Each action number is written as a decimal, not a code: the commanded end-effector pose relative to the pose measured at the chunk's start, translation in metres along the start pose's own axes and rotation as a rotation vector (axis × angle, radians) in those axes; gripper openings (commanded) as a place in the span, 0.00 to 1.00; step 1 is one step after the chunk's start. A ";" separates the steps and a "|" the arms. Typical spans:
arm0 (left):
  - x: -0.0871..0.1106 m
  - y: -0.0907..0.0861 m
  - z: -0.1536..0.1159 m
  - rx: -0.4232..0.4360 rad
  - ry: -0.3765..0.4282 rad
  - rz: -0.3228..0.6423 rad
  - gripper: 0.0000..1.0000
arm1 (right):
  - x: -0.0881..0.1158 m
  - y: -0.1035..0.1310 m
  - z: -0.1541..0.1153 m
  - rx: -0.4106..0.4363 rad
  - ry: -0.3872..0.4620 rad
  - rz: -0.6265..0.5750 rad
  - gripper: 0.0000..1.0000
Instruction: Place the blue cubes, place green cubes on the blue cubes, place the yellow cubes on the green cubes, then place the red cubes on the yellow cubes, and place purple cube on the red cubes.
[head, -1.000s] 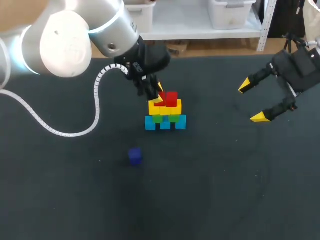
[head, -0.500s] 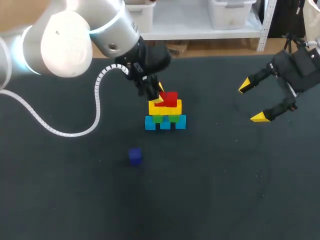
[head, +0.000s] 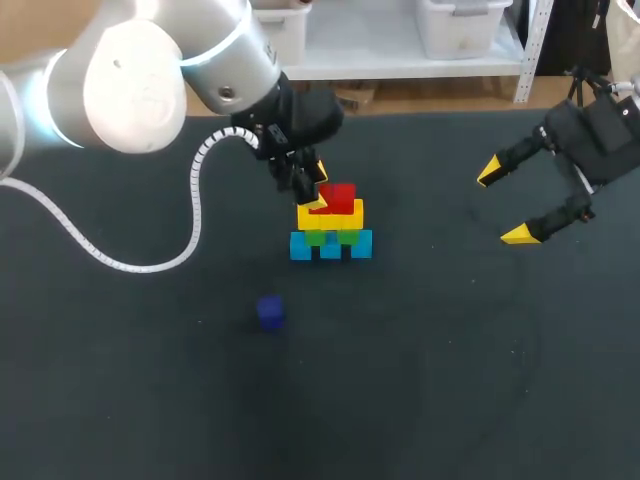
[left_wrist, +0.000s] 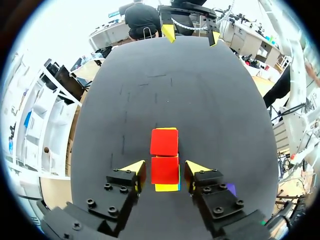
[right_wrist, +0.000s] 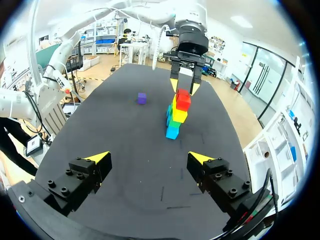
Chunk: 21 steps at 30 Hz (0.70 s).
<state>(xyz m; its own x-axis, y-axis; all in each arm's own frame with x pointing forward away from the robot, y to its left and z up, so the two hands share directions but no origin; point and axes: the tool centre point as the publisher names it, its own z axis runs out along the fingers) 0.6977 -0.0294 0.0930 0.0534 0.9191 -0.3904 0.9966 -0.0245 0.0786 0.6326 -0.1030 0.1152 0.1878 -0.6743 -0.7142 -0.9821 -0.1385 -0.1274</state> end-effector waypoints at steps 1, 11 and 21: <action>-0.001 0.002 -0.003 -0.002 0.000 0.000 0.65 | 0.000 0.000 0.000 0.000 -0.002 -0.001 1.00; 0.000 -0.002 -0.034 -0.065 -0.024 0.002 1.00 | 0.000 0.000 0.000 0.000 -0.002 -0.001 1.00; 0.025 -0.025 -0.056 -0.123 -0.031 -0.068 1.00 | 0.000 0.000 0.000 0.000 -0.002 -0.001 1.00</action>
<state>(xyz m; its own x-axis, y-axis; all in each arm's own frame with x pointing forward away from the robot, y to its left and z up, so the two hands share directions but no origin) 0.6880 0.0018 0.1325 -0.0093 0.9128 -0.4082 0.9903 0.0651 0.1230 0.6326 -0.1030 0.1152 0.1877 -0.6743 -0.7142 -0.9821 -0.1385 -0.1274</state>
